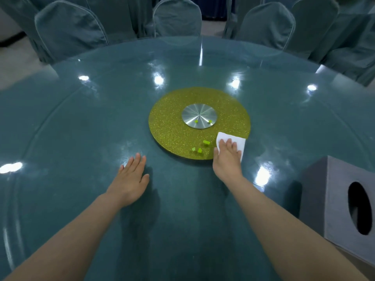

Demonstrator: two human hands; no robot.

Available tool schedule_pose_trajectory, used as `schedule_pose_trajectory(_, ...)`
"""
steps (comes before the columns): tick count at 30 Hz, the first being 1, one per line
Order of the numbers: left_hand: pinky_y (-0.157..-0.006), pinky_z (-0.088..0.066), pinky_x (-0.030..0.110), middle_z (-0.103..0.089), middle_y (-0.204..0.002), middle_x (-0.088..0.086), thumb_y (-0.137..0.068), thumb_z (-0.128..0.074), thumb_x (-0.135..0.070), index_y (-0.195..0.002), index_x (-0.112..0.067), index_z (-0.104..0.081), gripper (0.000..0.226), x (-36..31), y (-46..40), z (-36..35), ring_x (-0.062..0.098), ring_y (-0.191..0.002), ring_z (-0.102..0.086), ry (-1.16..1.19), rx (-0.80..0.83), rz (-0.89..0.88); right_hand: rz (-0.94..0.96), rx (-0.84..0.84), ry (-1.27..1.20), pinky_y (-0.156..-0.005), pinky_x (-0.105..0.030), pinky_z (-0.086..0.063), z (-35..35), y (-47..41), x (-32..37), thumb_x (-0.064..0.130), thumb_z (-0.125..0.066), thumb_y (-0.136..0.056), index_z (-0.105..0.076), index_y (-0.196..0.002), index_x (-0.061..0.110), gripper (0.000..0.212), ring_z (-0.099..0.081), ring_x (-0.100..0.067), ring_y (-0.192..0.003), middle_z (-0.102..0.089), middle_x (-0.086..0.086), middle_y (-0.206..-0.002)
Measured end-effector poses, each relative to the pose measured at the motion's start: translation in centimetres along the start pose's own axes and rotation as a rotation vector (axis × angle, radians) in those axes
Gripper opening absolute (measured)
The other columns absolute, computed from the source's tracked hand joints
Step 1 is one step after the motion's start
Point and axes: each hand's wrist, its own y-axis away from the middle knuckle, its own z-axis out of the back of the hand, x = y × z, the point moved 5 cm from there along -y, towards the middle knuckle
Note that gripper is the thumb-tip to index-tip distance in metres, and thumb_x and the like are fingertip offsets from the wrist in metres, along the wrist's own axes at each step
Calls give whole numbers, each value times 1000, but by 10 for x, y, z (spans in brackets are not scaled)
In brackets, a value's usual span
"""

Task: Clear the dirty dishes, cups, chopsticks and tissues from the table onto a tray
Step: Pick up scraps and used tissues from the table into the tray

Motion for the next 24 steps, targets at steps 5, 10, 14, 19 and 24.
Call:
schedule_pose_trajectory(5,-114,12,34,20,-157,-1,-101,-22,-34,-150,-18,11,61,-2,-1,-2,13,-143,21,16,15,8,199,111,-109,-117,-42,2,-12,-23,37,26,-23,-104,-23,-150,19,46,2,-30,-147,-4,-10,-161)
schedule_pose_trajectory(10,-114,13,35,22,-157,0,-100,-23,-31,-150,-18,12,62,-4,1,-5,14,-143,22,3,20,14,392,230,-52,-117,-37,3,-21,-11,50,26,-26,-105,-32,-148,23,44,0,-21,-148,-11,-2,-160)
schedule_pose_trajectory(14,-114,13,36,23,-157,0,-99,-24,-31,-150,-18,13,63,-8,3,-5,15,-143,22,10,32,24,495,285,-40,-116,-31,3,-23,23,50,25,-29,-104,-31,-148,21,44,-1,-17,-148,-11,0,-160)
schedule_pose_trajectory(19,-115,12,37,22,-157,2,-99,-25,-29,-150,-17,12,64,-14,6,-4,17,-144,20,25,46,39,538,310,-55,-115,-23,2,-19,60,48,23,-30,-104,-33,-147,16,43,-6,-16,-147,-16,0,-159)
schedule_pose_trajectory(24,-116,9,39,22,-157,3,-99,-27,-30,-150,-16,12,66,-21,9,-8,19,-144,19,11,57,52,548,324,-46,-116,-26,1,-17,97,47,22,-31,-104,-30,-148,13,44,-5,-17,-147,-16,-1,-159)
